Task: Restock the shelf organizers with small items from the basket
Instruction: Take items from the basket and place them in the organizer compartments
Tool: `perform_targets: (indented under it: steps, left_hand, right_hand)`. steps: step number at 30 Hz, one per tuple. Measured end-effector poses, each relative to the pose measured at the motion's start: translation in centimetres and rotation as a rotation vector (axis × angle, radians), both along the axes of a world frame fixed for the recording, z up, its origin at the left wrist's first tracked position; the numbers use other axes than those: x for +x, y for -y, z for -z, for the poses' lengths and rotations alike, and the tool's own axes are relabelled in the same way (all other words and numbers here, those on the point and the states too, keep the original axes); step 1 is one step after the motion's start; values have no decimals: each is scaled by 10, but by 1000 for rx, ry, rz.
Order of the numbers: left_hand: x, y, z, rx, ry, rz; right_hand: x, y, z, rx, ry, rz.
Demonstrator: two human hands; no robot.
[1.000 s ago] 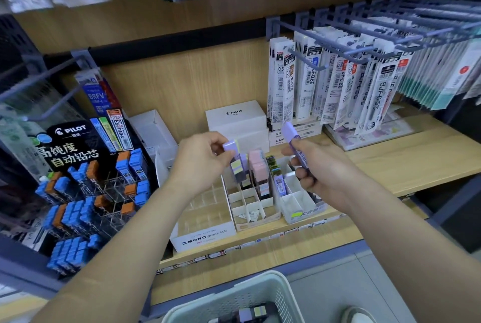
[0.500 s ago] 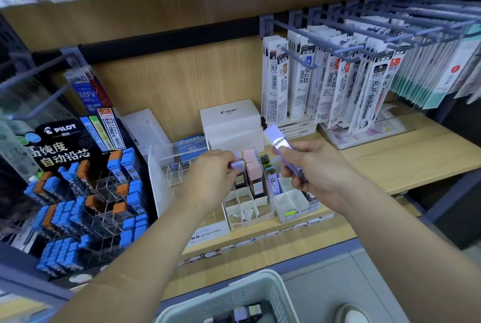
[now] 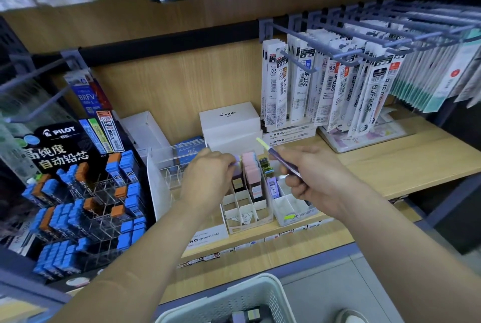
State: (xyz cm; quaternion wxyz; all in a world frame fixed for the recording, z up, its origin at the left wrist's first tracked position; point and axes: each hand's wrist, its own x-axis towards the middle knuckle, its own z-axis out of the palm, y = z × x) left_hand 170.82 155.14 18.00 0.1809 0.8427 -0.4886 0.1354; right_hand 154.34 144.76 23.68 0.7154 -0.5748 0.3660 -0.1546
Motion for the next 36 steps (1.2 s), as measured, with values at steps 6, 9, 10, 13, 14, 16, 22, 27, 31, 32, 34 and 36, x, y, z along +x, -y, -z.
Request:
perform_targets:
  steps: [6, 9, 10, 13, 14, 16, 22, 27, 31, 32, 34, 36]
  left_hand:
    - [1, 5, -3, -51, -123, 5]
    - [0, 10, 1, -35, -97, -24]
    - [-1, 11, 3, -29, -83, -35]
    - [0, 12, 1, -41, -81, -62]
    - [1, 13, -1, -77, -120, -65]
    - [3, 13, -15, -223, -320, -62]
    - [-10, 9, -73, -298, -991, 133]
    - [-20, 5, -76, -308, -1079, 163]
    - [-4, -7, -86, -347, -921, 78]
    - [0, -10, -87, -280, -843, 79]
    - [2, -14, -82, -128, -664, 76]
    - [1, -16, -70, -71, -538, 65]
  right_hand:
    - [1, -4, -3, -31, 28, -4]
    - [1, -4, -2, -20, -2, -12]
    - [2, -5, -2, -4, -11, -20]
    - [3, -6, 1, 42, 12, -46]
    - [3, -6, 1, 44, 24, -64]
    - [4, -6, 3, 22, 35, -105]
    - [5, -8, 4, -19, 63, -168]
    - [7, -9, 3, 9, 74, -151]
    - [6, 0, 7, -104, -30, -7]
    - [6, 2, 8, -143, -50, 7]
    - [7, 2, 12, -202, -81, -2]
    - [10, 0, 17, -289, -117, -38]
